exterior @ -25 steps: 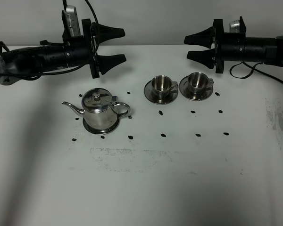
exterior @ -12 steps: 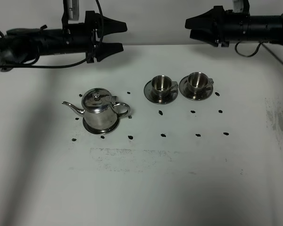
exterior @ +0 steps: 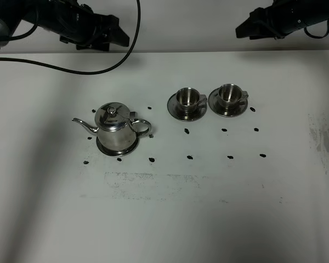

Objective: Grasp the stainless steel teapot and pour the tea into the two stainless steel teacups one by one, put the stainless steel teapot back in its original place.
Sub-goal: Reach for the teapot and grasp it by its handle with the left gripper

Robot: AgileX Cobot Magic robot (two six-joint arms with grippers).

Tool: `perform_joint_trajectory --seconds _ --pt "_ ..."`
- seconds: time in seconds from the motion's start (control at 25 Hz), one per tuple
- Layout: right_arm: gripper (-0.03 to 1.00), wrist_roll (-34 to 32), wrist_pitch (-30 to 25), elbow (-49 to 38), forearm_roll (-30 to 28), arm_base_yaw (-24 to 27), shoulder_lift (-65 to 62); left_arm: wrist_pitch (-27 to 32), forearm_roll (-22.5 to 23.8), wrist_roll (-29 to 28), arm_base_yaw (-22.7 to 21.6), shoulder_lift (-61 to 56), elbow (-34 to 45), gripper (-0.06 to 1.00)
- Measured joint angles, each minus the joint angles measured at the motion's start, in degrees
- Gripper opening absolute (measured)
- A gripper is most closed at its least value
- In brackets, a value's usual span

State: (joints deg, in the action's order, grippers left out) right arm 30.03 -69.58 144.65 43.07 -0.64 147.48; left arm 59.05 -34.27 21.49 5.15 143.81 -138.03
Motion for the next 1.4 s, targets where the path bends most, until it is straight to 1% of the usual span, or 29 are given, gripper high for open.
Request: perform_joint_trajectory --seconds 0.08,0.12,0.16,0.24,0.32,0.44,0.56,0.64,0.72,0.84,0.96,1.08,1.24,1.4 --pt "0.43 -2.2 0.1 -3.0 -7.7 -0.5 -2.7 -0.3 8.2 -0.7 0.8 -2.7 2.2 0.55" --pt "0.42 -2.6 0.1 -5.1 -11.1 -1.2 -4.2 -1.3 11.1 -1.0 1.3 -4.8 4.4 0.54" --pt "0.41 -3.6 0.1 -6.9 -15.5 -1.9 -6.1 -2.5 12.4 -1.0 1.6 -7.0 6.6 0.52" --pt "0.40 -6.4 -0.2 -9.5 -23.5 -4.2 -10.1 -4.9 13.4 -0.7 1.9 -11.4 12.7 0.50" --pt "0.39 -8.8 -0.2 -11.5 -27.7 -6.2 -13.6 -7.4 13.8 0.1 1.9 -15.6 19.0 0.47" --pt "0.39 -10.9 -0.2 -13.9 -28.9 -8.5 -18.6 -13.3 15.5 2.5 2.5 -23.1 29.4 0.43" --pt "0.39 -11.9 -0.2 -17.5 -29.9 -9.1 -23.2 -20.7 18.6 3.5 3.8 -31.0 39.9 0.40" --pt "0.39 -12.5 -0.2 -21.2 -31.3 -8.9 -26.6 -25.5 20.4 3.7 4.4 -36.3 45.9 0.38" --pt "0.38 -12.7 0.1 -26.8 -32.7 -8.8 -30.3 -30.2 21.2 3.7 4.7 -41.3 51.0 0.37" --pt "0.38 -12.7 5.2 -36.3 -33.5 -8.8 -37.3 -34.3 21.8 3.9 4.7 -46.1 56.7 0.37" --pt "0.37 -12.7 11.3 -46.2 -34.5 -8.8 -45.9 -34.5 21.8 3.9 4.7 -48.0 58.6 0.37" --pt "0.37 -12.8 14.4 -55.3 -35.8 -8.8 -54.0 -34.7 21.8 3.9 4.7 -48.2 58.8 0.37" --pt "0.37 -12.7 15.7 -65.7 -36.4 -8.8 -65.1 -36.8 21.9 4.0 5.7 -48.2 58.8 0.37" --pt "0.37 -12.4 14.7 -72.9 -35.7 -8.8 -76.3 -39.2 21.9 5.1 7.1 -48.2 58.8 0.37"
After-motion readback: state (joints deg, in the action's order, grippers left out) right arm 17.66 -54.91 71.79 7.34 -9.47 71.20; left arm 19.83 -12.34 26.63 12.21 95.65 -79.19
